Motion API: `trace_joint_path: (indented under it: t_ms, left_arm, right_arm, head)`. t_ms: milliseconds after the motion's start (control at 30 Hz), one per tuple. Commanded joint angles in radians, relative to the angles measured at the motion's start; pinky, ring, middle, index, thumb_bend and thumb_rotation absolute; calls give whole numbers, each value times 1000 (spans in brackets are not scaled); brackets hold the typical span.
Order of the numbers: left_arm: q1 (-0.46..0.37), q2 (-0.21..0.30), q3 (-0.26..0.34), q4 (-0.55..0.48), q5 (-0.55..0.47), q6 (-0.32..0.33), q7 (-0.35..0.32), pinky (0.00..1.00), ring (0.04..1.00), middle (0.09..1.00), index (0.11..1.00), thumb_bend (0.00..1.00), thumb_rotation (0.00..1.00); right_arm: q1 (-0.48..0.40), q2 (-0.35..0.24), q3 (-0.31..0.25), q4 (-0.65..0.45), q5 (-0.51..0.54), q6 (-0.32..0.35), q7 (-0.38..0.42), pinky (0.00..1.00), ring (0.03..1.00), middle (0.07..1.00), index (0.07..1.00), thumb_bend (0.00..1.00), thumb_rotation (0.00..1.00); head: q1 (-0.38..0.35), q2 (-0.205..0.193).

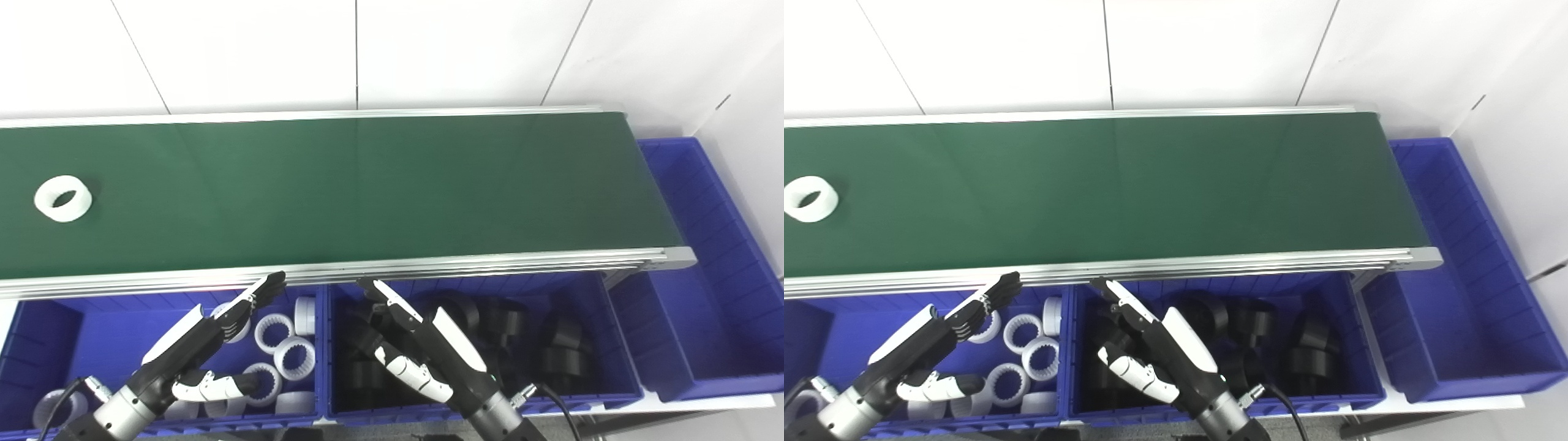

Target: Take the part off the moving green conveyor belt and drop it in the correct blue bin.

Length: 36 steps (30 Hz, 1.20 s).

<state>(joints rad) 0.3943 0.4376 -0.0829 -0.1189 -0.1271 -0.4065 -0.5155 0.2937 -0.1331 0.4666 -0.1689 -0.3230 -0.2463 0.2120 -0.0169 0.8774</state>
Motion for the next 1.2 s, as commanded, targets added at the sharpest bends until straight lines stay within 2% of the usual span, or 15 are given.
trace_joint_path:
  t_ms: [0,1000,1033,1067,1100,1133,1167]
  left_arm:
    - [-1,15,5,-23,-15,-12,10,997,1000,1000,1000,468,618]
    - [-6,12,3,-26,-7,-9,13,997,1000,1000,1000,472,619]
    - [-6,11,2,-22,-6,-12,12,997,1000,1000,1000,472,617]
    - [-7,11,1,-19,-4,-15,12,996,1000,1000,1000,472,617]
    - [-8,7,-2,-8,-1,-26,11,996,1000,1000,1000,472,617]
    - [-8,4,-4,0,7,-39,12,992,1000,1000,1000,470,618]
    - [-8,-3,-7,13,18,-50,12,984,1000,1000,1000,468,635]
  right_arm:
    - [0,8,2,-29,15,-17,-1,868,937,973,956,449,974]
    - [-7,2,1,-35,12,-12,7,872,942,976,960,441,986]
    - [-6,2,1,-29,13,-18,5,871,941,976,960,442,985]
    - [-6,2,1,-25,14,-23,3,869,940,975,960,442,983]
    - [-5,0,0,-15,14,-35,0,869,939,974,960,442,981]
    - [-4,-3,0,-6,12,-48,-4,867,938,974,961,439,981]
    - [-1,-7,0,8,10,-65,-8,864,937,975,963,431,981]
  head:
    - [1,1]
    - [-4,1]
    - [6,-19]
    - [6,-19]
    - [35,-53]
    - [42,-59]
    - [81,-109]
